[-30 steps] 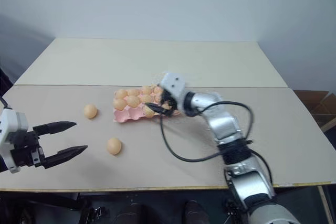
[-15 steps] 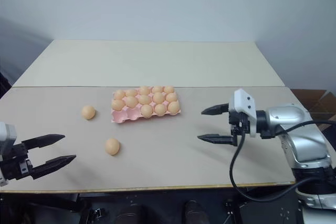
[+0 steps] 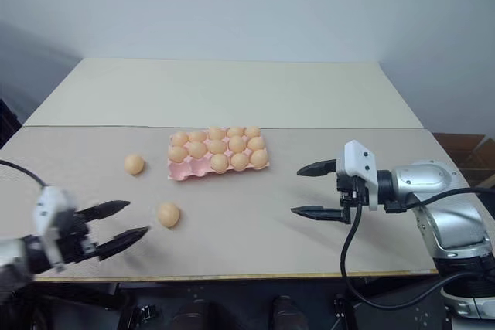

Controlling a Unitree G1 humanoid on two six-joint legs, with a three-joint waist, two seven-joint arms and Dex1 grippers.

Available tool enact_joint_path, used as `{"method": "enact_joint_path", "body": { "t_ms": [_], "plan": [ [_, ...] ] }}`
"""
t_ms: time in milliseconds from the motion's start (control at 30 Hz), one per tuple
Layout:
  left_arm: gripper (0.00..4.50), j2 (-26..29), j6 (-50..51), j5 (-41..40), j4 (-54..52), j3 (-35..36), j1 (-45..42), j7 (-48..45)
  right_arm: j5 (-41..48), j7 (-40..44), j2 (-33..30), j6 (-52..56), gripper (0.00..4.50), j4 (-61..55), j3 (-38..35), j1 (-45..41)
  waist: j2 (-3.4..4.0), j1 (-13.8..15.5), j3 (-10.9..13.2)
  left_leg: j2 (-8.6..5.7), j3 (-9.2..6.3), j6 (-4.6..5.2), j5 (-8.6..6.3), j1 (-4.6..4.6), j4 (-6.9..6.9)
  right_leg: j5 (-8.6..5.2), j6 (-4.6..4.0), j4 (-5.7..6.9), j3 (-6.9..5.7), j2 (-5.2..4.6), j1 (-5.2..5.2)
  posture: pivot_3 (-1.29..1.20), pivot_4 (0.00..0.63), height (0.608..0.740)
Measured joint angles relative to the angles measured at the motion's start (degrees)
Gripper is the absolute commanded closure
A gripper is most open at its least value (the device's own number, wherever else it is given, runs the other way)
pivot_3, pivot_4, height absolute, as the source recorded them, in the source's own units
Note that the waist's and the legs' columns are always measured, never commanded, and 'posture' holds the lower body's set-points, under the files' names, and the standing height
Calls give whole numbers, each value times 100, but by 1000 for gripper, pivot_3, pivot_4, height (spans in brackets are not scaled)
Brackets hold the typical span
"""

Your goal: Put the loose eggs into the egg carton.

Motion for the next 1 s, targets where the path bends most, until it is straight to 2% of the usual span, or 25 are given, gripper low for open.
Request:
{"method": "enact_joint_path", "body": {
  "t_ms": [133, 367, 467, 633, 667, 733, 867, 1000],
  "plan": [
    [0, -539, 52, 624, -5, -816, -471, 1015, 63, -47, 3, 0, 52, -82, 1, 5, -2, 40, -2, -2, -1, 0, 0, 3, 0, 4, 7, -1, 4, 2, 4, 0, 150, 740],
    [0, -924, 952, 1086, 55, -1613, -900, 2109, 109, -154, 3, 0, 52, -203, -4, 26, -4, 39, -2, -4, -3, 1, 0, 7, 0, 5, 9, 2, 7, 3, 5, 0, 150, 740],
    [587, -1031, 1276, 1104, 144, -1711, -1119, 2324, 128, -210, 3, 0, 0, -236, -12, 39, -4, 41, -2, -5, -4, 1, 0, 9, 0, 5, 9, 2, 7, 3, 8, 0, 150, 740],
    [2142, -1035, 1389, 1109, 165, -1776, -1232, 2374, 212, -272, 3, 0, 0, -290, -18, 73, -4, 38, -2, -7, -4, 1, 0, 9, 0, 5, 9, 1, 9, 2, 8, 0, 150, 740],
    [2283, -1029, 1402, 1103, 158, -1774, -1232, 2370, 217, -318, 3, 1, 0, -291, -20, 74, -4, 38, -2, -7, -4, 1, 0, 9, 0, 5, 9, 2, 9, 2, 9, 0, 150, 740],
    [2283, -961, 1444, 1075, 135, -1755, -1226, 2308, 235, -367, 3, 1, 0, -292, -39, 78, -4, 38, -3, -7, -5, 1, 0, 11, 0, 5, 9, 2, 8, 2, 9, 0, 150, 740],
    [2283, -377, 1536, 945, -98, -1535, -1304, 1966, 301, -403, -4, 1, 0, -304, -129, 177, -4, 39, -2, -7, -8, 1, 0, 10, 0, 4, 8, 1, 7, 2, 8, 0, 150, 740],
    [2283, -256, 1533, 703, -89, -1313, -2161, 1782, 318, -462, 12, 1, 0, -330, -118, 173, -4, 74, -3, -12, -13, 1, 0, 19, 2, 4, 9, -3, 1, -1, 31, 0, 150, 740]
  ]
}}
